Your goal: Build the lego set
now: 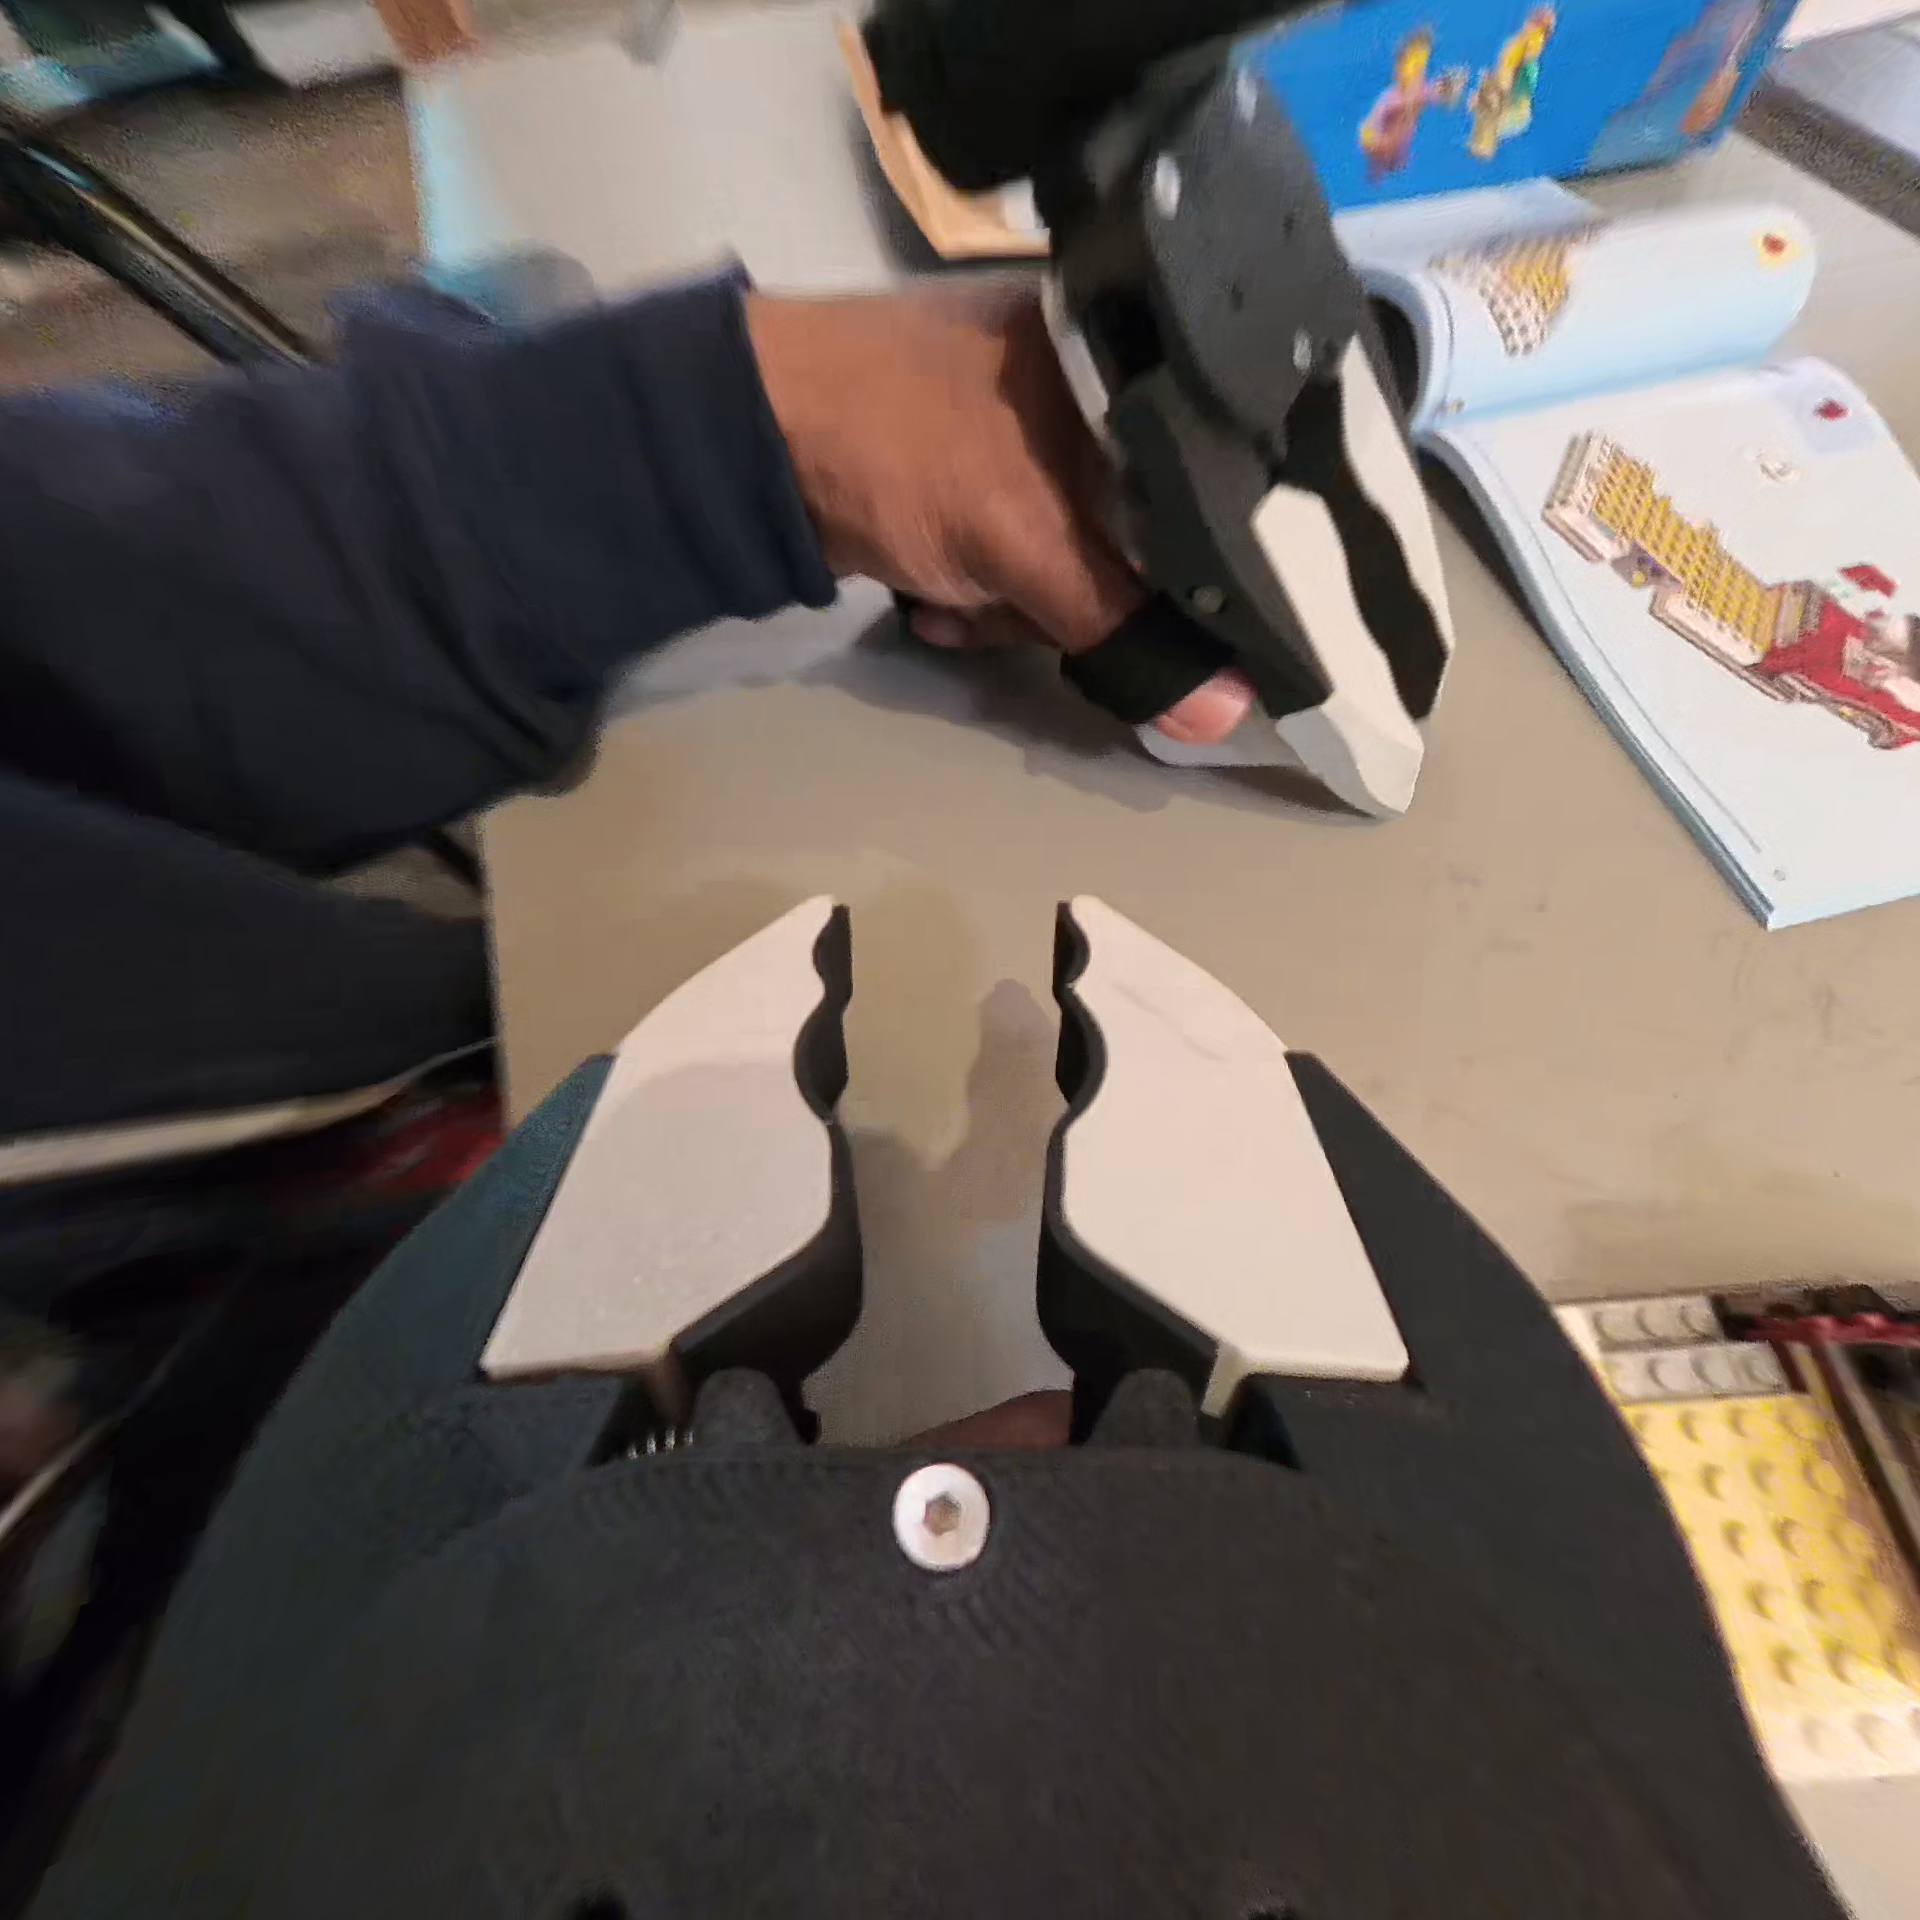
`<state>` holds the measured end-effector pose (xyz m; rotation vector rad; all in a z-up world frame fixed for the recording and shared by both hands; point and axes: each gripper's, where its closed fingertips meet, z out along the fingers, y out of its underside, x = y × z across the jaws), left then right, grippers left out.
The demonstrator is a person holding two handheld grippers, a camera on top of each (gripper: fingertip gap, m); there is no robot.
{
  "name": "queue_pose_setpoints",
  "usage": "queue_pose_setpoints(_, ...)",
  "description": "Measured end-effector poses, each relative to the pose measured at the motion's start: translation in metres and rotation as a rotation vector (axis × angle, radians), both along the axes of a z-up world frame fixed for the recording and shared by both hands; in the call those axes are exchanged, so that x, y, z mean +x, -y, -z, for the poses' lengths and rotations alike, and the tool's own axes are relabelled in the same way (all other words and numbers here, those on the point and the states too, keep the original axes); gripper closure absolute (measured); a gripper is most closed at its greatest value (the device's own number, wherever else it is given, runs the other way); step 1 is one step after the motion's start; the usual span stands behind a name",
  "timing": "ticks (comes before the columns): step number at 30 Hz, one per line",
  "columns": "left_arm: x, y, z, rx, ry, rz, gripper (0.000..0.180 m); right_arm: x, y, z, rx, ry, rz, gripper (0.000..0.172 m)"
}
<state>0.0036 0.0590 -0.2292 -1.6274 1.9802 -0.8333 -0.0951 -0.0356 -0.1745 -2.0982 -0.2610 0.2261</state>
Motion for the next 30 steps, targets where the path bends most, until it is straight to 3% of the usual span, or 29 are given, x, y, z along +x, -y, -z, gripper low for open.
queue_pose_setpoints(3,-0.001,0.002,-0.001,-0.018,-0.001,0.013,0.146,0.038,0.054,-0.061,0.085,-0.273,-0.043,0.135)
queue_pose_setpoints(5,-0.001,0.004,-0.001,-0.044,-0.003,0.025,0.146,0.105,0.104,-0.085,0.08,-0.321,0.096,0.137)
queue_pose_setpoints(9,-0.002,0.006,-0.002,-0.058,-0.004,0.046,0.145,0.273,0.225,-0.073,-0.24,-0.025,0.648,0.143)
queue_pose_setpoints(10,-0.003,0.007,-0.001,-0.054,-0.004,0.05,0.145,0.297,0.254,-0.061,-0.381,-0.017,0.734,0.142)
queue_pose_setpoints(12,-0.003,0.008,-0.001,-0.045,-0.003,0.055,0.145,0.311,0.289,-0.034,-0.626,-0.031,0.746,0.142)
queue_pose_setpoints(18,-0.003,0.008,-0.001,-0.05,-0.004,0.055,0.145,0.316,0.303,0.021,-0.976,-0.103,0.688,0.145)
queue_pose_setpoints(30,-0.004,0.01,-0.002,-0.077,-0.006,0.076,0.145,0.325,0.309,0.049,-1.118,-0.15,0.728,0.149)
